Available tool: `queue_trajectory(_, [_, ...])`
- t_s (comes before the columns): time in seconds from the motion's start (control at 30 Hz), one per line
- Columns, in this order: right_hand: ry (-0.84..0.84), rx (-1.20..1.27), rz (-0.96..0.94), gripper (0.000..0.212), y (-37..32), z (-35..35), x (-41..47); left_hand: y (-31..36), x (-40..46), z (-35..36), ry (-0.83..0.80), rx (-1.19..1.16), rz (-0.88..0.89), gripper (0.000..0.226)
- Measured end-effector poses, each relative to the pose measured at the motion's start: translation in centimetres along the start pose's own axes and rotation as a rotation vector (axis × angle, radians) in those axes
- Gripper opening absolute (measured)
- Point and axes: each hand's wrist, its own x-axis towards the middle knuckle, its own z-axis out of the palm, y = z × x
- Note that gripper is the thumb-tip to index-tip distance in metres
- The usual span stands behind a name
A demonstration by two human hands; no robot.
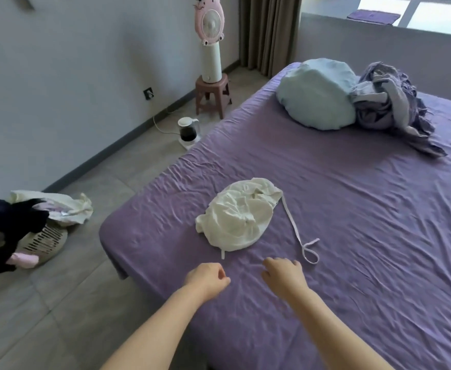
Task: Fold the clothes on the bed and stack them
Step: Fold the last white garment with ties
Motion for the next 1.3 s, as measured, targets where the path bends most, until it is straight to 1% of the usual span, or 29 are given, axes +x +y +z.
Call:
queue_trajectory(0.03, [-0.005,-0.023,0.006,0.016,0.3,-0.3,1.4,0.6,1.6,-0.8,-0.014,0.015,0.008,0.029])
queue_trajectory(0.17, [-0.029,-0.120,0.032,0.024,1.2,-1.2,7.1,2.6,8.2,-3.8,-0.077,0.085,0.051,0.031])
queue_trajectory(0.27, [-0.092,-0.157,0.053,0.025,1.7,-1.6,11.7,3.7,13.6,-5.7,-0.109,0.084,0.066,0.029])
queue_trajectory(0.37, [-0.126,-0.166,0.074,0.030,2.9,-1.8,16.7,4.6,19.3,-6.4,-0.063,0.117,0.122,0.025])
queue_trajectory(0.43, [-0.122,-0.163,0.079,0.036,4.0,-1.8,20.3,5.2,22.9,-6.0,-0.025,0.151,0.204,0.023])
queue_trajectory(0.5, [-0.125,-0.128,0.106,0.044,5.2,-1.8,24.0,5.6,26.2,-4.9,-0.019,0.255,0.350,0.031])
queue_trajectory(0.57, [-0.124,-0.069,0.156,0.044,6.1,-1.7,27.4,6.2,28.7,-3.6,-0.050,0.411,0.497,0.042])
queue_trajectory(0.6, [-0.122,-0.035,0.184,0.043,6.5,-1.5,29.0,6.4,29.7,-3.1,-0.075,0.486,0.542,0.047])
queue_trajectory(0.67, [-0.119,0.033,0.222,0.045,7.1,-1.1,31.9,6.7,31.3,-2.3,-0.109,0.623,0.585,0.051])
queue_trajectory(0.73, [-0.136,0.133,0.252,0.054,7.6,-0.7,34.3,6.5,32.5,-2.0,-0.086,0.704,0.594,0.050])
queue_trajectory(0.8, [-0.151,0.236,0.277,0.060,8.1,-0.5,36.2,5.8,33.2,-2.4,-0.028,0.640,0.552,0.044])
queue_trajectory(0.9, [-0.175,0.334,0.342,0.065,8.6,-0.3,38.0,3.8,33.6,-4.1,0.060,0.445,0.442,0.030])
queue_trajectory(0.97, [-0.139,0.408,0.405,0.057,8.7,-0.4,38.2,2.6,33.4,-5.7,0.063,0.266,0.338,0.023])
queue_trajectory(1.03, [-0.077,0.380,0.441,0.044,8.6,-0.6,37.7,2.0,32.8,-7.6,0.045,0.090,0.268,0.016])
queue_trajectory(1.1, [0.013,0.354,0.478,0.037,8.3,-1.5,36.7,1.8,31.7,-9.4,0.076,0.021,0.233,0.013])
queue_trajectory(1.13, [0.066,0.412,0.488,0.035,8.2,-2.4,36.3,1.7,31.1,-10.3,0.108,0.007,0.215,0.014])
queue_trajectory(1.2, [0.172,0.623,0.494,0.032,8.0,-4.9,35.1,1.7,29.5,-11.8,0.165,-0.051,0.197,0.013])
queue_trajectory(1.3, [0.323,0.836,0.432,0.029,7.6,-10.0,32.1,2.5,26.2,-14.1,0.211,-0.183,0.220,0.015])
